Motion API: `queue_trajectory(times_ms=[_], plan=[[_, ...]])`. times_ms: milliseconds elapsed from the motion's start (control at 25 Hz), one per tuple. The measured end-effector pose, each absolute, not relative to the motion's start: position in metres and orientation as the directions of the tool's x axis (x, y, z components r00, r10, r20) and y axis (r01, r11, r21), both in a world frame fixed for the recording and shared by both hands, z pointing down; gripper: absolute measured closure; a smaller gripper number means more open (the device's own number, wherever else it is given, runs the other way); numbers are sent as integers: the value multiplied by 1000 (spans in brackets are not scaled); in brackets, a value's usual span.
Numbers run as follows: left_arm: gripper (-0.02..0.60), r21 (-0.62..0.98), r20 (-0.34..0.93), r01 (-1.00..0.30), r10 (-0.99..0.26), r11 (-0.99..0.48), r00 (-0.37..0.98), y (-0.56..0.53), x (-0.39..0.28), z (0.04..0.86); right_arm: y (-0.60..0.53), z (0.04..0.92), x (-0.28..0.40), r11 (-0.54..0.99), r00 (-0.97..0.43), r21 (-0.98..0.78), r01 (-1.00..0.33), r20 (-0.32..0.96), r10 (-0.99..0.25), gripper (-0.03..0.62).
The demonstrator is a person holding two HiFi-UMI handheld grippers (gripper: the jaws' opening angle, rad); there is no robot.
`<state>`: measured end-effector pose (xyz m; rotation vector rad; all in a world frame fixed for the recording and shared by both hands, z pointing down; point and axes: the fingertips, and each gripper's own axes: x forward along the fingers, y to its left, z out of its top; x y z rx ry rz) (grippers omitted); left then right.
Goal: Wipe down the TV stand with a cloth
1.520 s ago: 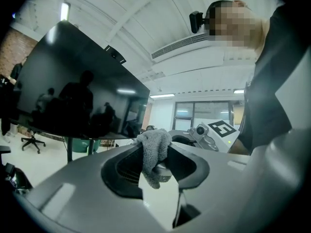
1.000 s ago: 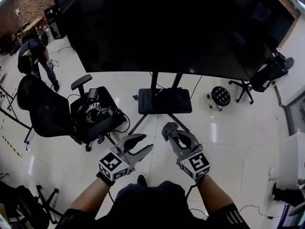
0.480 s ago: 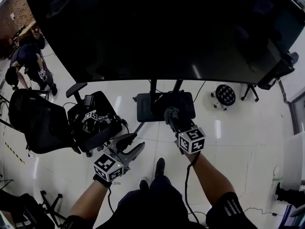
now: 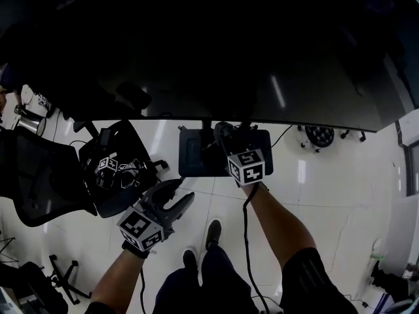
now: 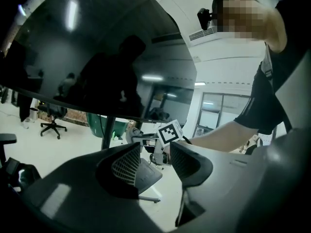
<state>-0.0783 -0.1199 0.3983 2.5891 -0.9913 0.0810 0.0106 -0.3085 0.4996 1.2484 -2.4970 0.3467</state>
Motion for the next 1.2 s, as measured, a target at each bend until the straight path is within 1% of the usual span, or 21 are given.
queue_trajectory(times_ms=[200,440,600,720,1200], plan=[[367,364,177,-642,-626,-675,759,-156,-69,426,-369,533,-2,578,-550,-61,-814,401,-733,556],[367,383,185,-624,-606,-681,774,-172,-57,448,-421,535,-20,608,-572,-17,-794,362,-736,556],[367,403,202,-630,-607,-663,768,-173,-55,466,-437,549,-24,592,-537,23,-806,392,-747,556],[367,412,220,-635,-605,-653,765,-173,-55,479,-443,565,-22,575,-517,17,-818,417,-748,556],[367,442,269,-653,-603,-615,751,-168,-56,519,-458,643,-18,595,-520,-15,-803,505,-689,557]])
